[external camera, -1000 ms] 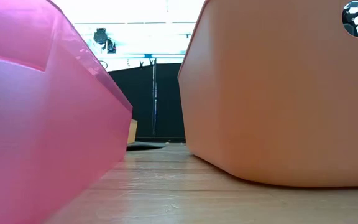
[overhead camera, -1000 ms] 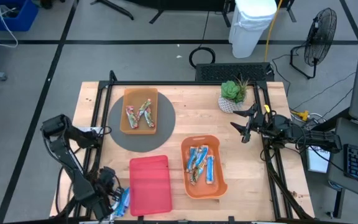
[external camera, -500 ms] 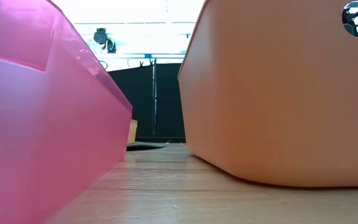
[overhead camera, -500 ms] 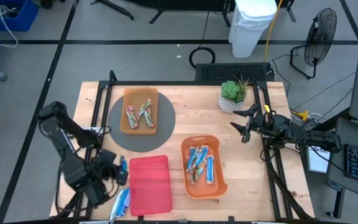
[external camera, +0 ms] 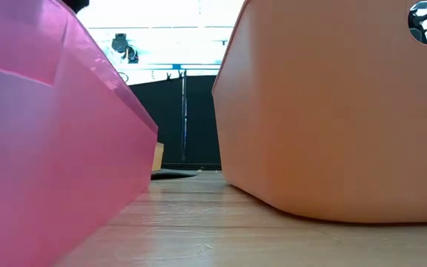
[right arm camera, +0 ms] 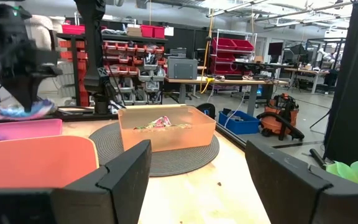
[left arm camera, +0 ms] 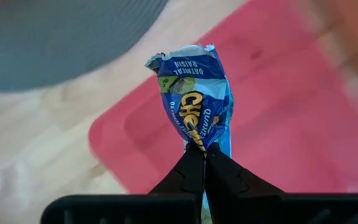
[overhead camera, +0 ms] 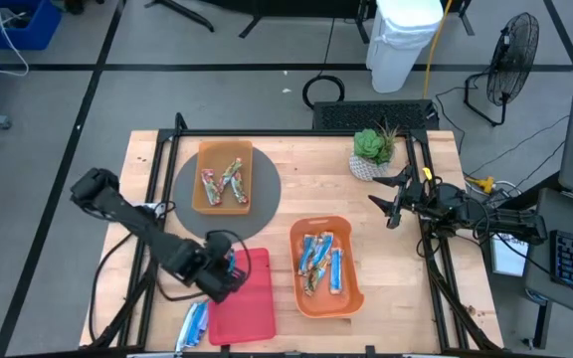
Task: Pick and place Granola Bars by type
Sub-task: Put the blue granola bar into the red bin
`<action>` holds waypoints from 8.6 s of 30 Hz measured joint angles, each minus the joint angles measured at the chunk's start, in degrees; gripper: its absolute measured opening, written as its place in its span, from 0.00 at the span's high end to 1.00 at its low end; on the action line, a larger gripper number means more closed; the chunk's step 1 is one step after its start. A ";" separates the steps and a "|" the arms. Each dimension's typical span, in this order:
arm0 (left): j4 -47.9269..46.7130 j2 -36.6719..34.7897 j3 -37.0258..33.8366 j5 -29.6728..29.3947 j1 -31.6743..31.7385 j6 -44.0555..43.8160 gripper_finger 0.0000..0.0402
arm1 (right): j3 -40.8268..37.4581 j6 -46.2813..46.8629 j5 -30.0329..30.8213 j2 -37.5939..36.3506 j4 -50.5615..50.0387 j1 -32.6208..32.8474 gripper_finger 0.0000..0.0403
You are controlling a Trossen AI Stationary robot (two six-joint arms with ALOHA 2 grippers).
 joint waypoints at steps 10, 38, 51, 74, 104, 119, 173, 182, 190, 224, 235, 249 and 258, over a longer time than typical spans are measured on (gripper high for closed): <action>0.06 3.29 -0.02 6.15 1.24 1.63 0.96 | 0.00 0.00 0.00 0.00 0.00 0.00 0.38; 5.93 2.61 0.00 10.67 -17.36 -28.01 0.79 | 0.00 0.00 0.00 0.02 0.00 0.00 0.38; 10.87 6.93 -1.16 1.10 -26.64 -40.47 0.79 | 0.00 0.00 0.00 0.02 -0.01 0.00 0.38; 21.15 8.73 -12.78 9.99 -25.19 -38.40 0.79 | 0.00 -0.02 0.00 0.02 0.00 0.00 0.38; -17.86 3.86 -5.83 -0.38 -26.48 -38.92 0.99 | 0.00 -0.02 0.00 0.02 0.02 0.00 0.38; -26.96 -3.95 -4.52 -27.92 -20.55 -28.58 0.99 | 0.00 -0.02 0.00 0.02 0.06 0.00 0.38; 89.94 -29.01 -37.51 -10.67 18.19 90.57 0.99 | 0.00 -0.02 0.00 0.00 0.00 0.00 0.38; 90.49 -56.14 -54.52 -18.04 19.49 90.60 0.99 | 0.00 -0.02 0.00 0.02 0.02 0.00 0.38; 88.10 -76.60 -63.52 -18.95 19.44 95.48 0.99 | 0.00 -0.01 0.00 0.02 0.02 0.00 0.38; 73.61 -55.16 -59.74 4.07 15.48 51.59 0.99 | 0.00 -0.01 0.00 0.01 0.15 0.00 0.38; 66.03 -25.83 -40.27 2.32 7.00 44.70 0.99 | 0.00 0.00 0.00 0.02 0.13 0.00 0.38; 54.51 -4.84 -26.91 9.37 7.09 37.19 0.97 | 0.00 0.00 0.01 0.02 0.13 0.00 0.38; 54.52 -4.12 -26.99 10.55 7.93 38.60 0.88 | 0.00 0.00 0.02 0.02 0.11 0.00 0.38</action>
